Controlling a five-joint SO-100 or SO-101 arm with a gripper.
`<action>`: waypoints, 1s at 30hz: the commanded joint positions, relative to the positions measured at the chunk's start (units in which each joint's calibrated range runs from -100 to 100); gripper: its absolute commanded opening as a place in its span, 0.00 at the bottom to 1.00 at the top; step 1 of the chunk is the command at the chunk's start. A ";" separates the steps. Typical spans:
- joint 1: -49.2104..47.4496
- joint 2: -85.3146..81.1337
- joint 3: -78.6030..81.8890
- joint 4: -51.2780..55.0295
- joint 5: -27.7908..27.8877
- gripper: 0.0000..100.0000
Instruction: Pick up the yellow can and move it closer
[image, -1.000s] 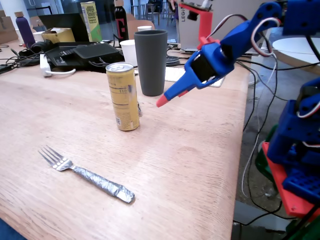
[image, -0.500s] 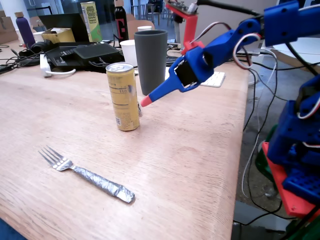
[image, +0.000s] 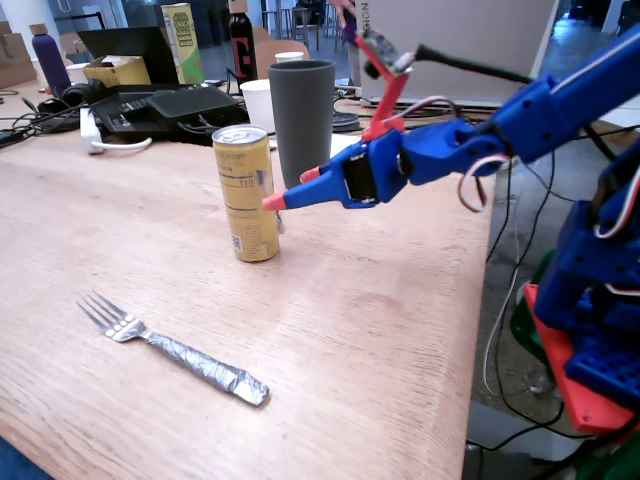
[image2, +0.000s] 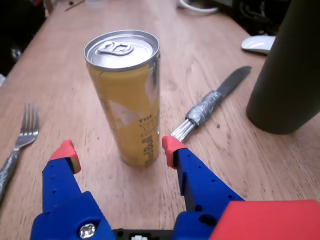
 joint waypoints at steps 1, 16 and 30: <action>-0.25 1.35 6.60 -15.76 0.15 0.37; 2.12 16.10 11.04 -39.82 -0.49 0.36; 1.62 20.56 6.22 -39.57 -0.05 0.36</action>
